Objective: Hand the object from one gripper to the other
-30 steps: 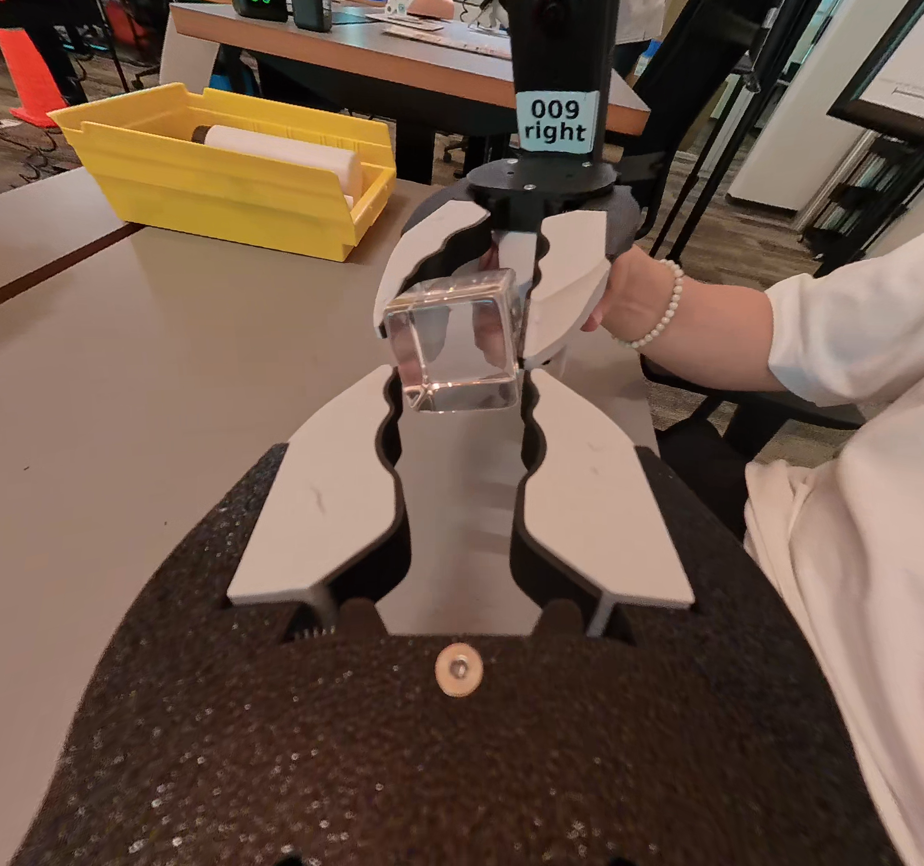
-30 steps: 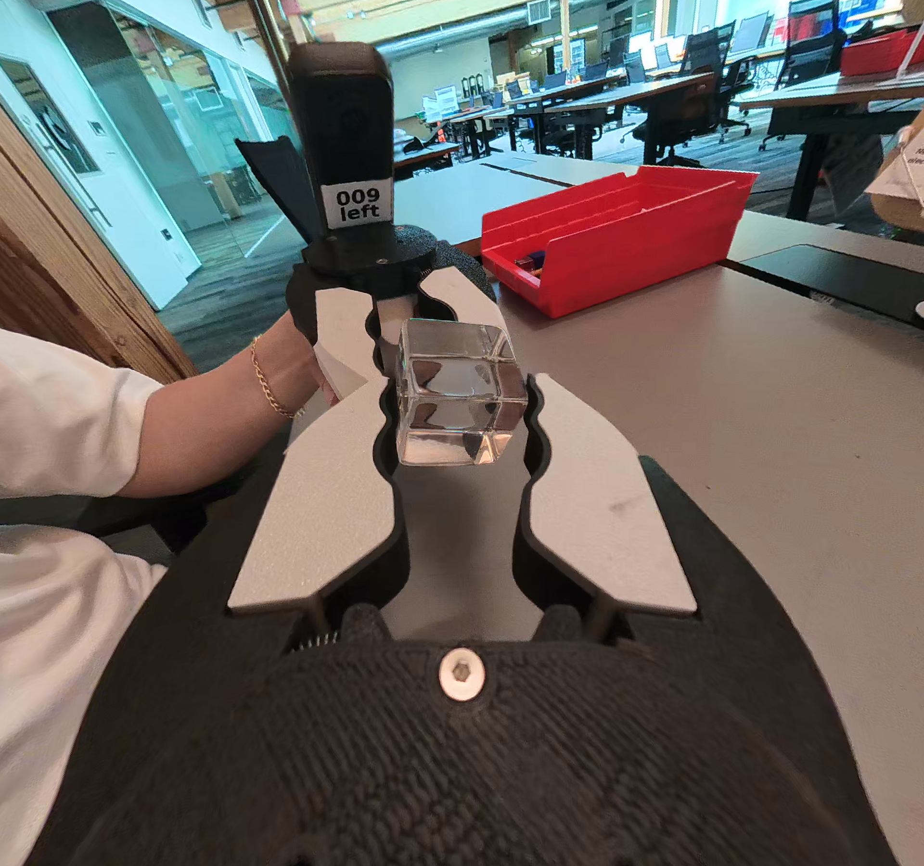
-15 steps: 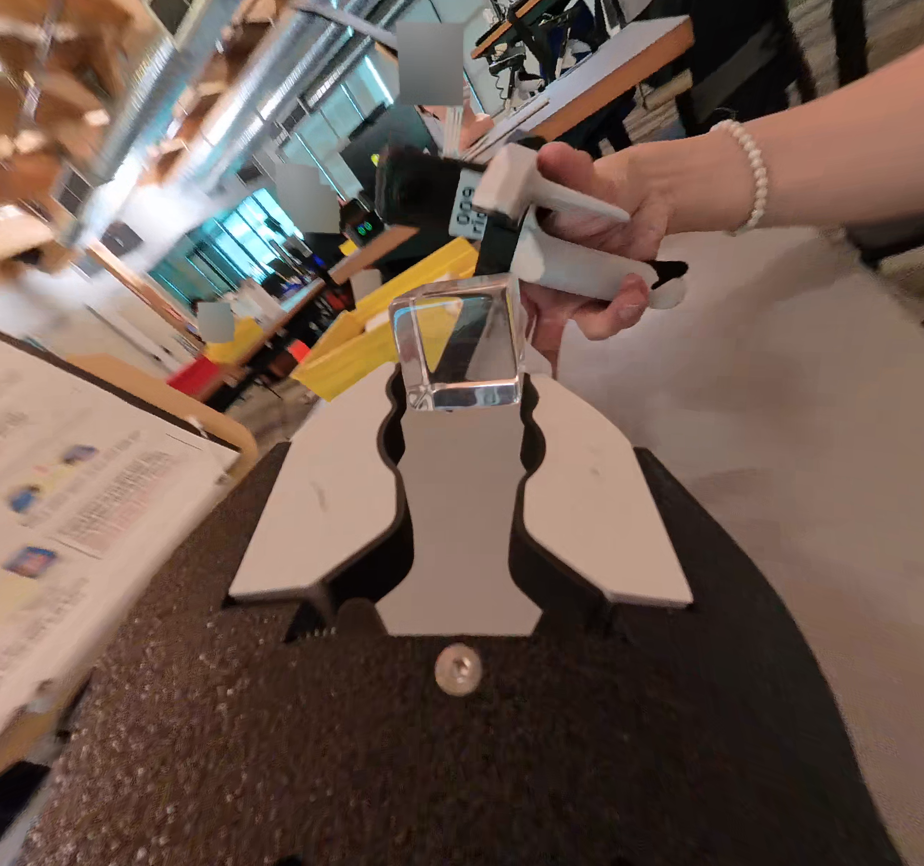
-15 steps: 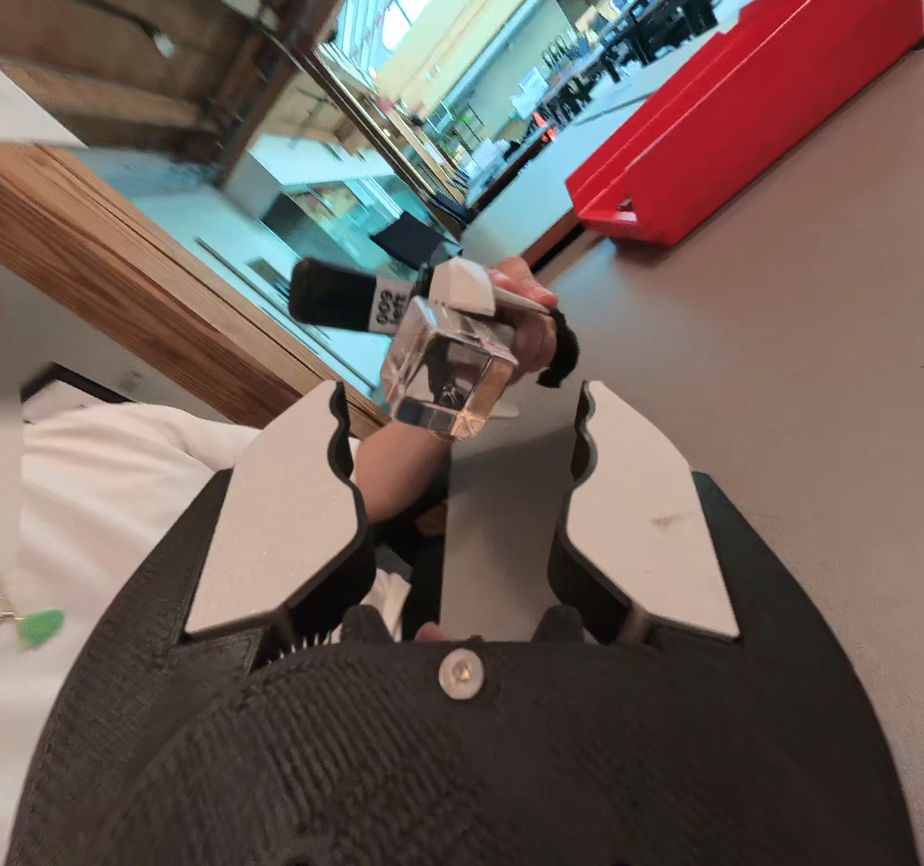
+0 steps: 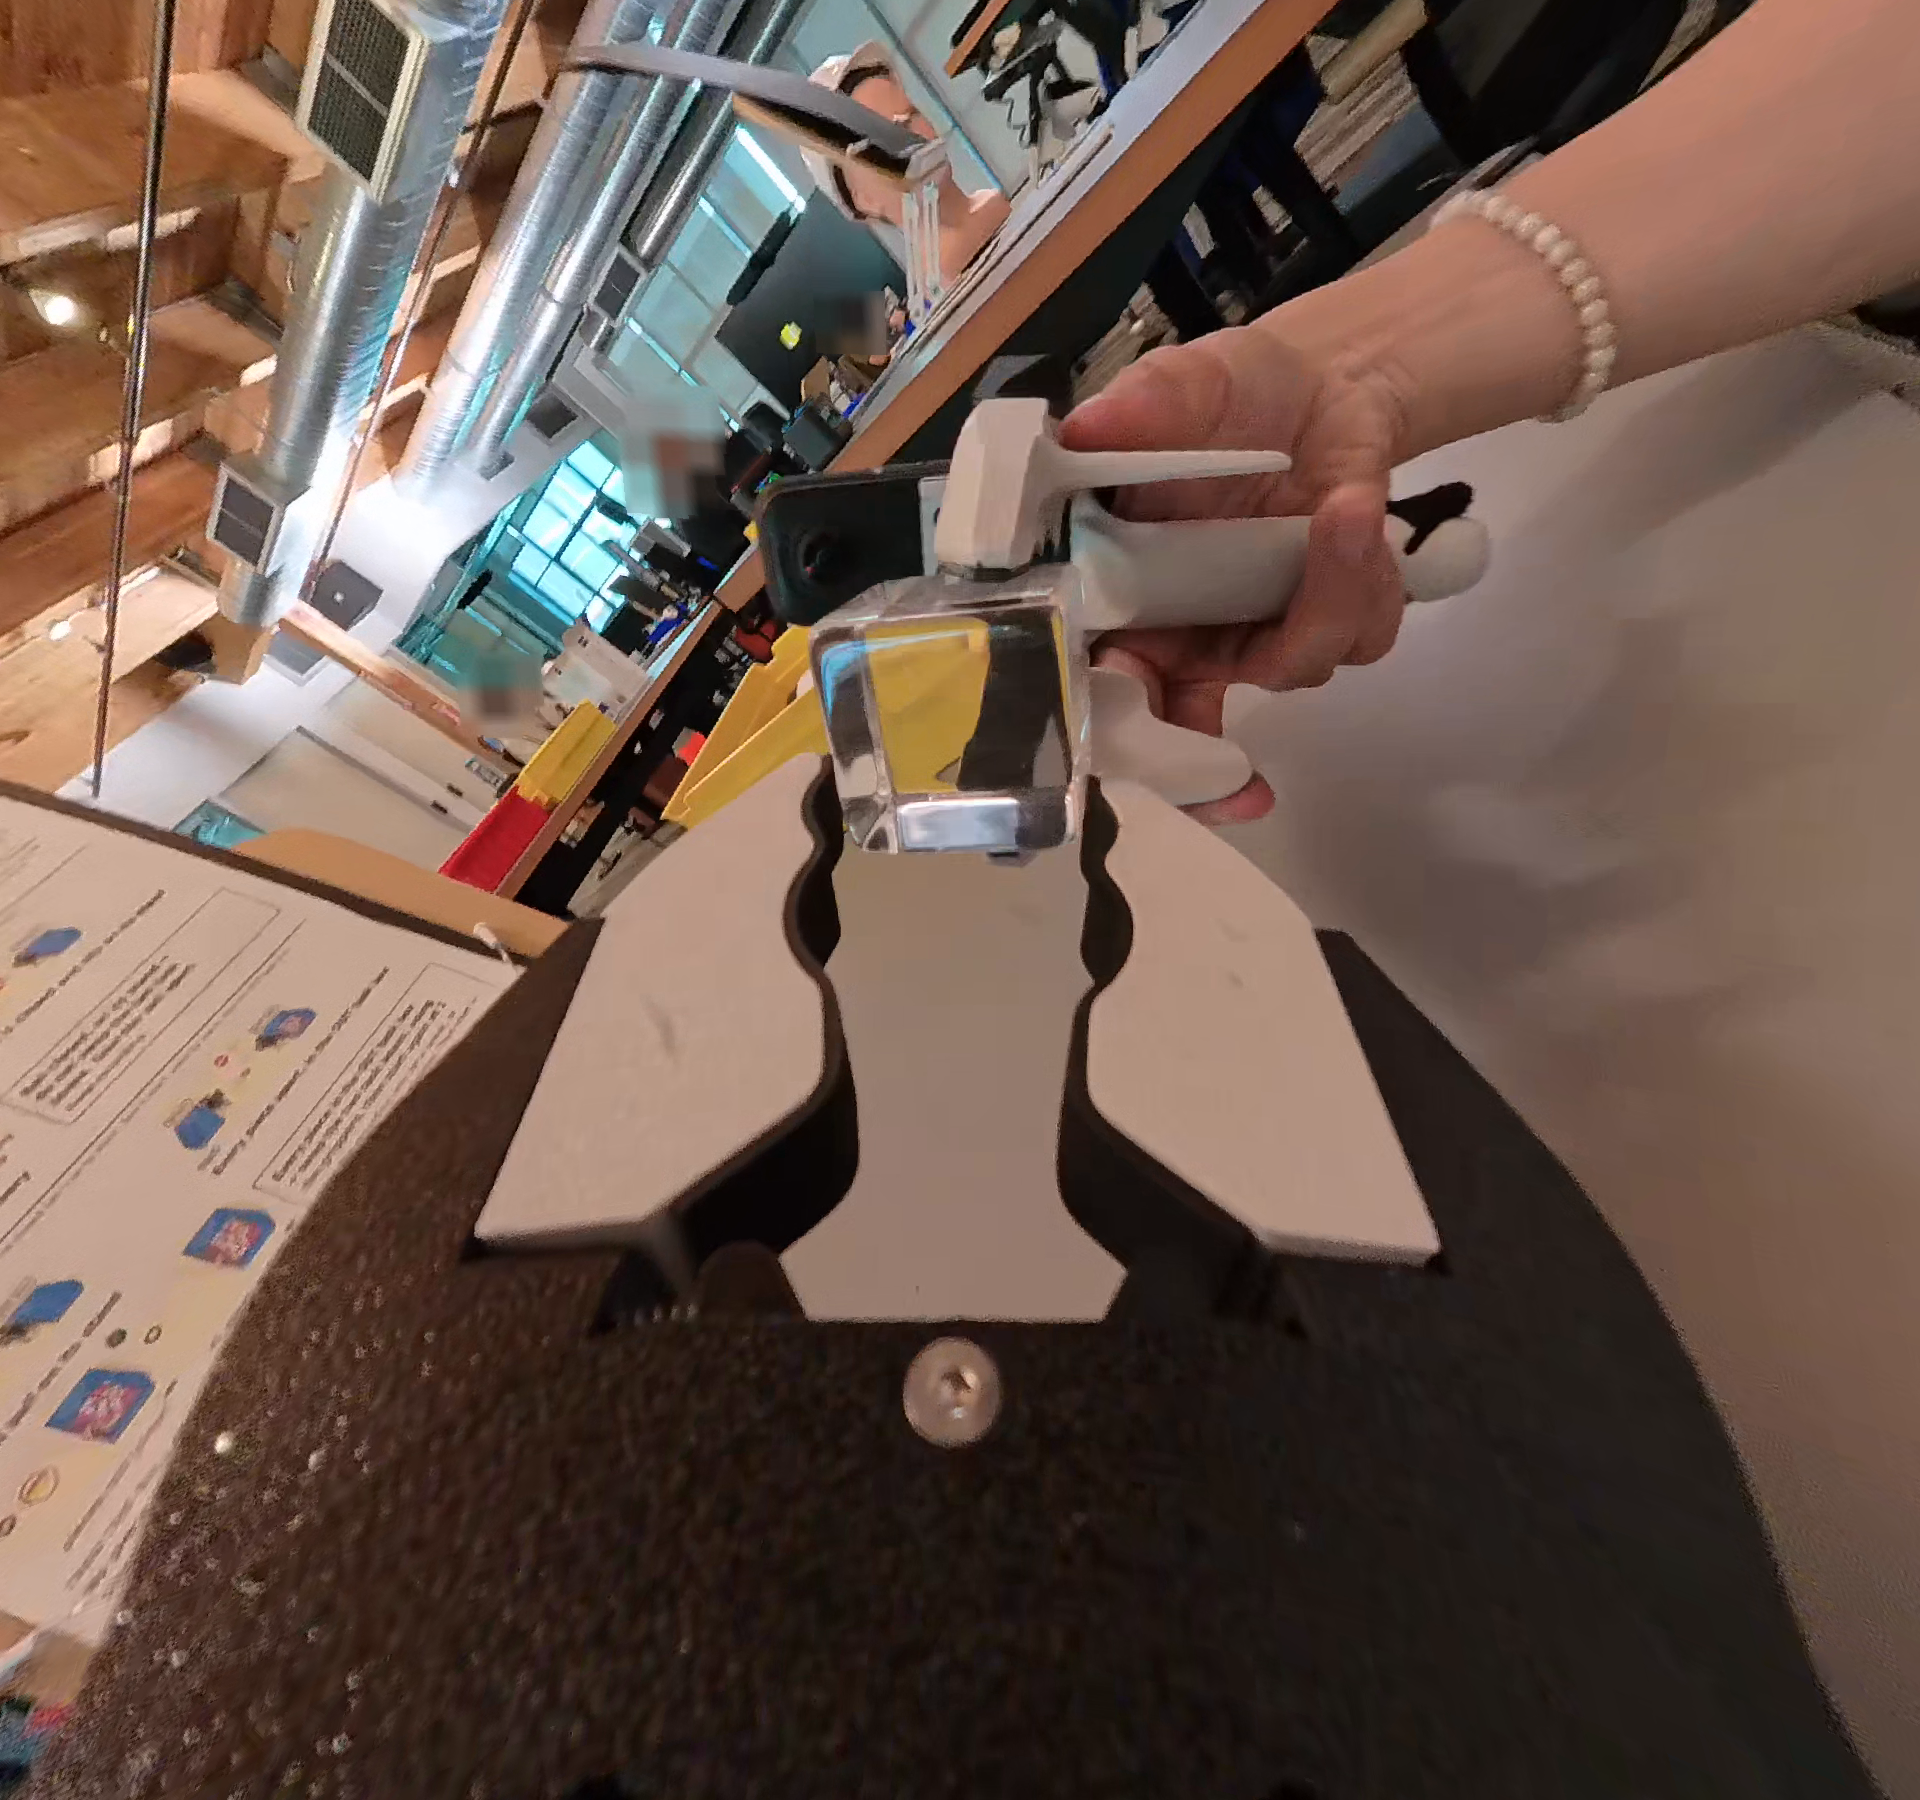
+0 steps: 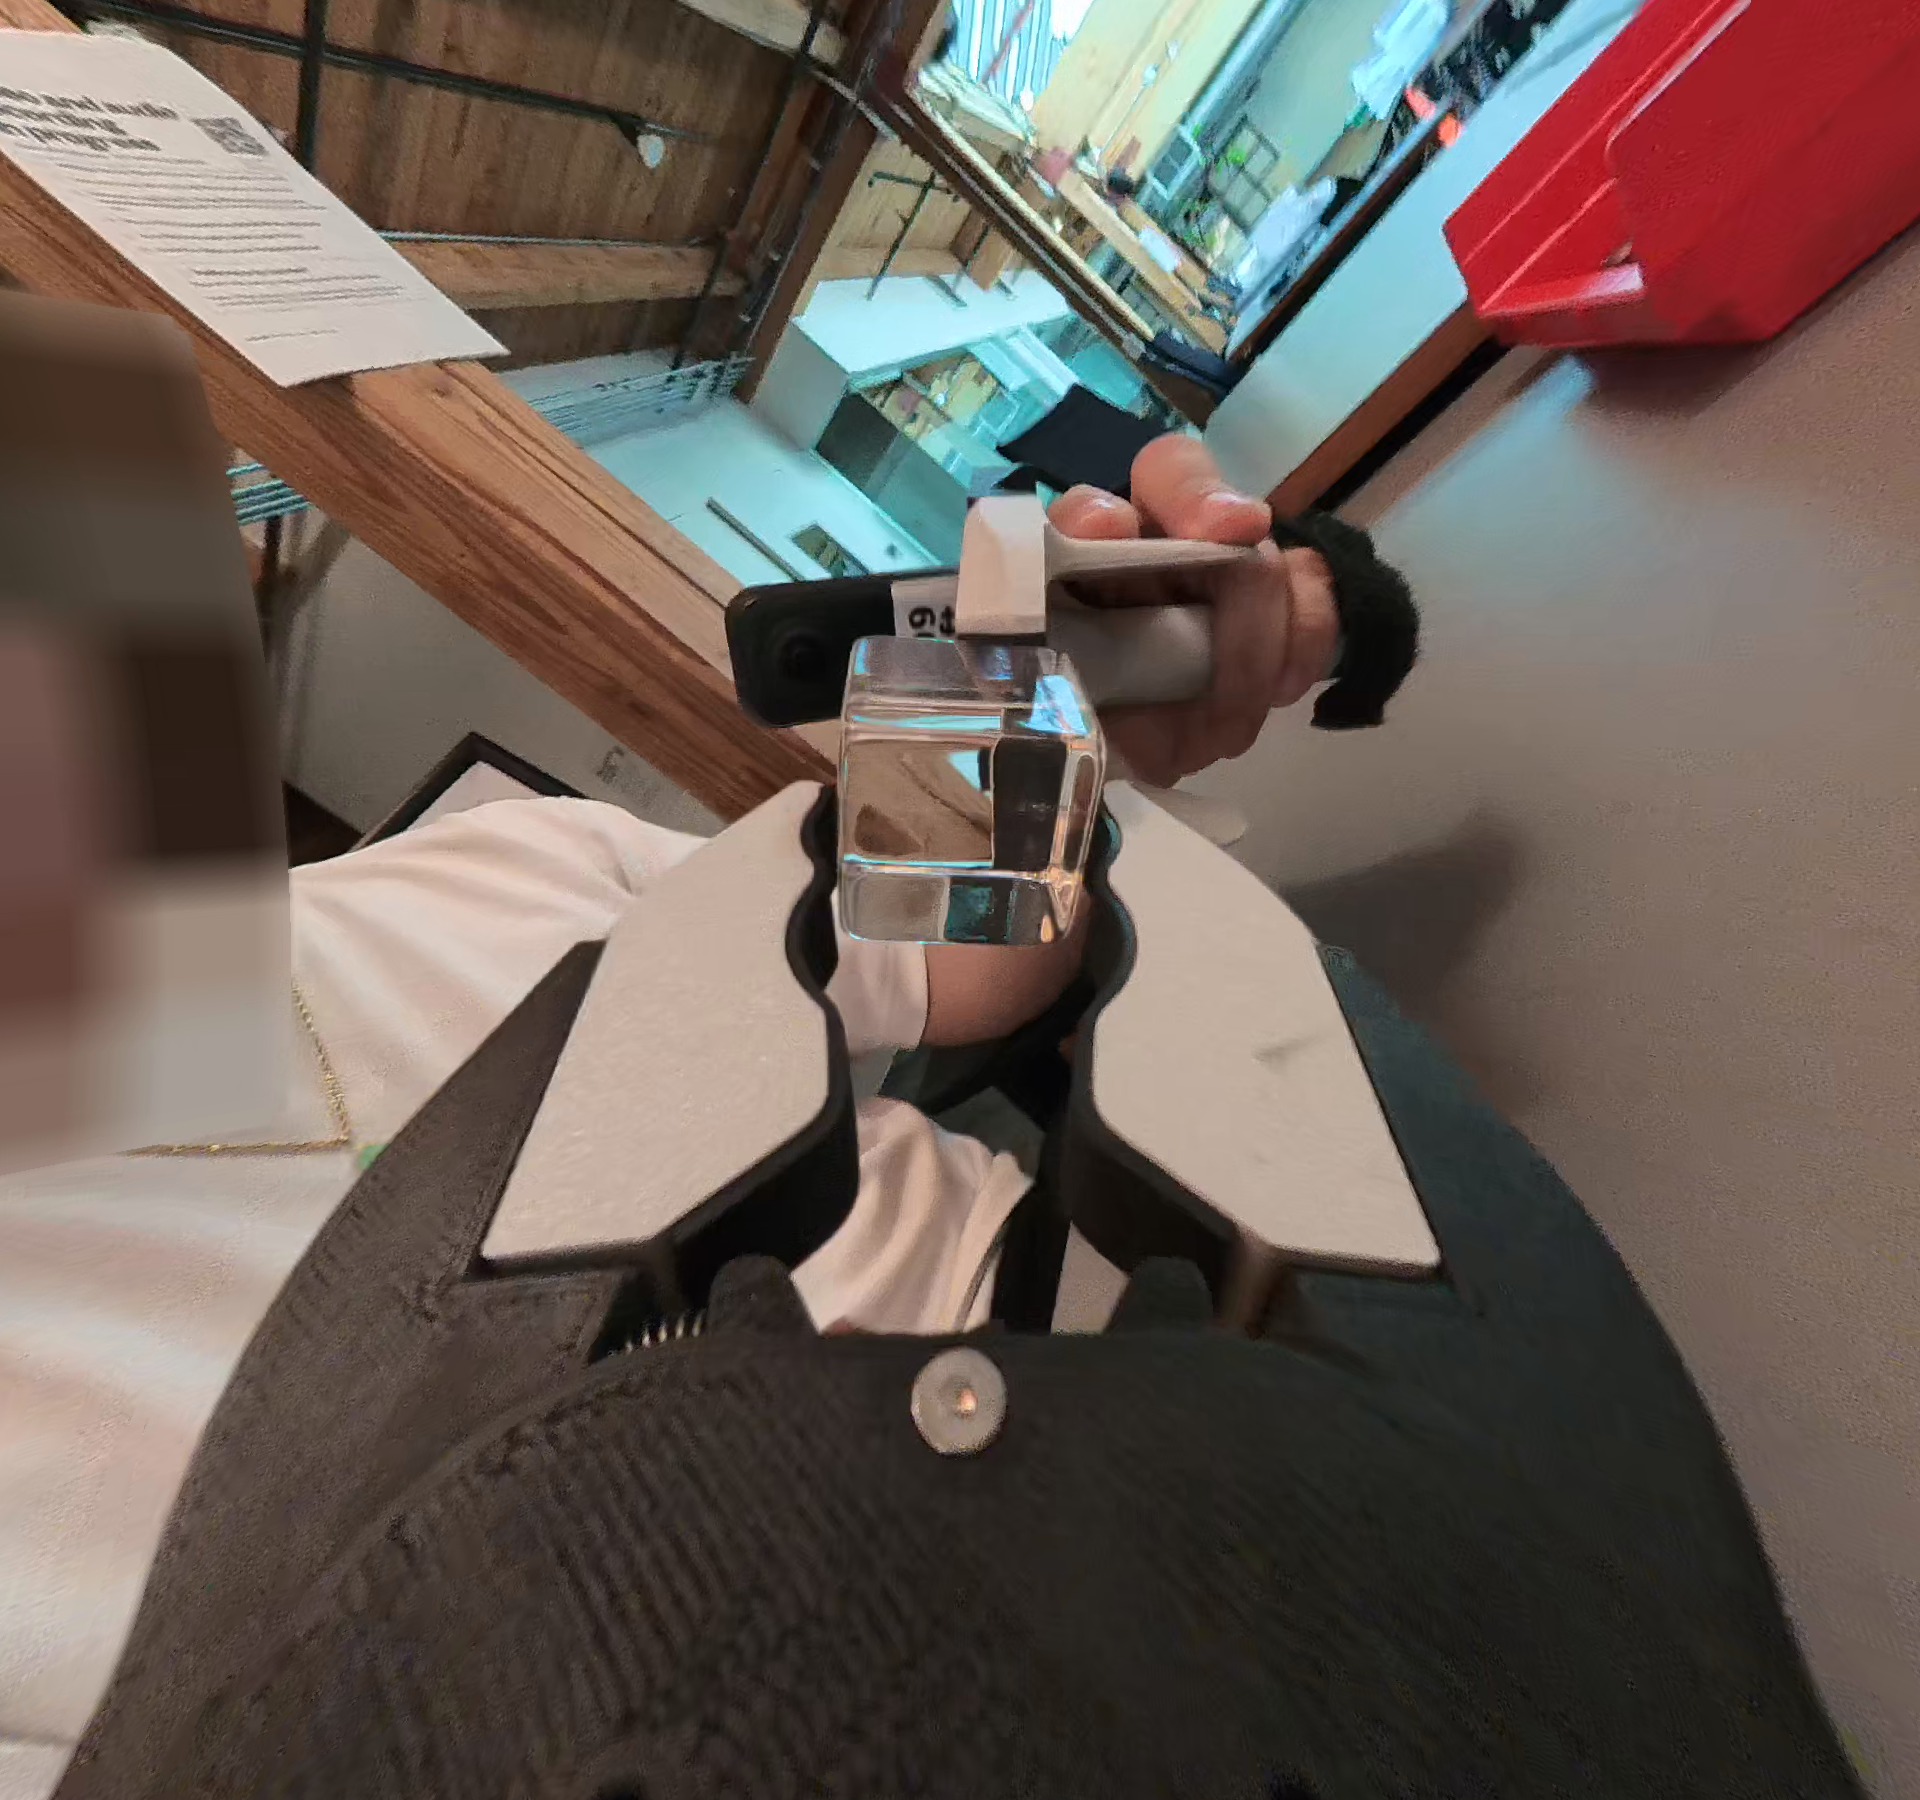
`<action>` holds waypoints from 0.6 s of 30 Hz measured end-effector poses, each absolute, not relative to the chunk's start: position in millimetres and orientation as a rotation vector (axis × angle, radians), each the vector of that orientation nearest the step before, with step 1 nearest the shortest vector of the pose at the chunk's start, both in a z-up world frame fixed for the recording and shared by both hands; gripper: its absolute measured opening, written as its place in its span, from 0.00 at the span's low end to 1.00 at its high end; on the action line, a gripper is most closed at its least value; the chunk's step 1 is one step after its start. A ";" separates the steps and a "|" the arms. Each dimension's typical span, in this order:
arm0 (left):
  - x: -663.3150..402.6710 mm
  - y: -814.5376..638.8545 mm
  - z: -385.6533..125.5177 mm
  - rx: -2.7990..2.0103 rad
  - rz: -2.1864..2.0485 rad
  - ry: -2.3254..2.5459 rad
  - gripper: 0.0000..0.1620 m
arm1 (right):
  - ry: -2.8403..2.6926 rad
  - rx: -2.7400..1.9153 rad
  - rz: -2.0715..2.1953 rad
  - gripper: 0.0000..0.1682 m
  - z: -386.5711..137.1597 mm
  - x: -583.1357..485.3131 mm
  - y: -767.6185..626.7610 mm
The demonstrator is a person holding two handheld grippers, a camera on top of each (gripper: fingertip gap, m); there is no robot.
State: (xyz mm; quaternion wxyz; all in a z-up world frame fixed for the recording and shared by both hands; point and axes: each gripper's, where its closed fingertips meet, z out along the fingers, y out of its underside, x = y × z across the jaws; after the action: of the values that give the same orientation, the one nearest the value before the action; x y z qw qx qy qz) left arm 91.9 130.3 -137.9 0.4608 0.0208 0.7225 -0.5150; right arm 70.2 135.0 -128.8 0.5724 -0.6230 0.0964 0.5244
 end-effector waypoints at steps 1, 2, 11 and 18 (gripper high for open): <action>94.2 132.5 -138.8 0.030 -1.251 1.787 0.27 | 0.236 -1.443 1.229 0.32 -128.9 72.6 137.1; 96.7 135.6 -141.5 0.007 -1.219 1.807 0.27 | 0.242 -1.448 1.218 0.31 -131.7 74.6 139.8; 99.2 149.4 -139.3 -0.526 -1.692 1.974 0.40 | 0.076 -1.798 0.367 0.26 -155.7 111.1 144.9; 84.0 142.5 -129.0 -0.551 -2.031 1.980 0.32 | -0.105 -1.790 0.299 0.26 -147.4 88.2 148.4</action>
State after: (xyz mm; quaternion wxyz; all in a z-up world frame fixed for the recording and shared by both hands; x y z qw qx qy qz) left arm 84.0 142.5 -129.0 0.1258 -0.1892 0.6797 -0.6974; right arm 88.2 148.4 -147.4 0.6145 -0.7768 -0.0456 0.1296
